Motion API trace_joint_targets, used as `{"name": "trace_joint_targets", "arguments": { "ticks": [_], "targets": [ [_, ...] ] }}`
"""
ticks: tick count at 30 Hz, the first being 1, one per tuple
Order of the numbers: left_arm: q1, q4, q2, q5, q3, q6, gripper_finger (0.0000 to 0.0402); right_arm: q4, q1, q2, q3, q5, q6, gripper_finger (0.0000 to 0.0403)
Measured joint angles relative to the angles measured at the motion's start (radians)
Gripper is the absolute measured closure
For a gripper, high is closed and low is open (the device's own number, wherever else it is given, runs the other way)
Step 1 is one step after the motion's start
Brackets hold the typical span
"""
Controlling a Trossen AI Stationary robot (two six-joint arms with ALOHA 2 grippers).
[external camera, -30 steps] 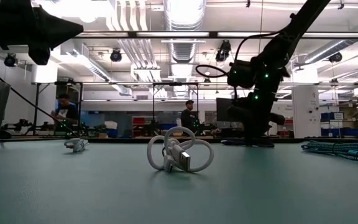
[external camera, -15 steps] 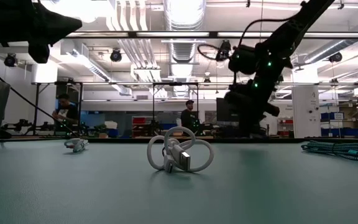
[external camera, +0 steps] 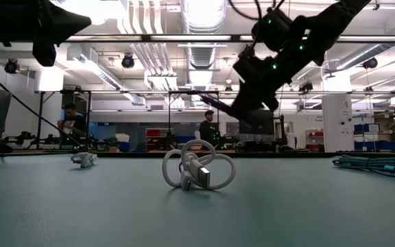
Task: Pick and place USB-C Cables
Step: Put the purple black charger cable into the black bin
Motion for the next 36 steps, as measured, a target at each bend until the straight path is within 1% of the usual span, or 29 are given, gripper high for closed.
{"name": "trace_joint_targets", "arguments": {
  "ticks": [4, 11, 18, 22, 26, 33, 36],
  "targets": [
    [0.000, 0.000, 0.027, 0.005, 0.024, 0.000, 0.0402, 0.126, 0.062, 0.000, -0.012, 0.000, -0.049, 0.0374],
    [0.000, 0.074, 0.076, 0.066, 0.032, 0.000, 0.0402, 0.327, 0.150, 0.000, -0.022, 0.000, -0.137, 0.0374],
    [0.000, 0.137, 0.130, 0.082, 0.044, 0.001, 0.0402, 0.552, 0.200, 0.000, -0.054, -0.009, -0.223, 0.0374],
    [0.000, 0.163, 0.178, 0.084, 0.069, 0.001, 0.0402, 0.664, 0.210, 0.001, -0.084, -0.027, -0.233, 0.0374],
    [0.000, 0.163, 0.257, 0.084, 0.118, 0.002, 0.0402, 0.734, 0.211, 0.001, -0.097, -0.052, -0.232, 0.0374],
    [0.000, 0.152, 0.439, 0.084, 0.220, 0.010, 0.0402, 0.792, 0.213, 0.001, -0.098, -0.086, -0.232, 0.0374],
    [0.000, 0.171, 0.516, 0.084, 0.273, 0.032, 0.0402, 0.818, 0.219, 0.001, -0.098, -0.093, -0.233, 0.0374]
  ]
}}
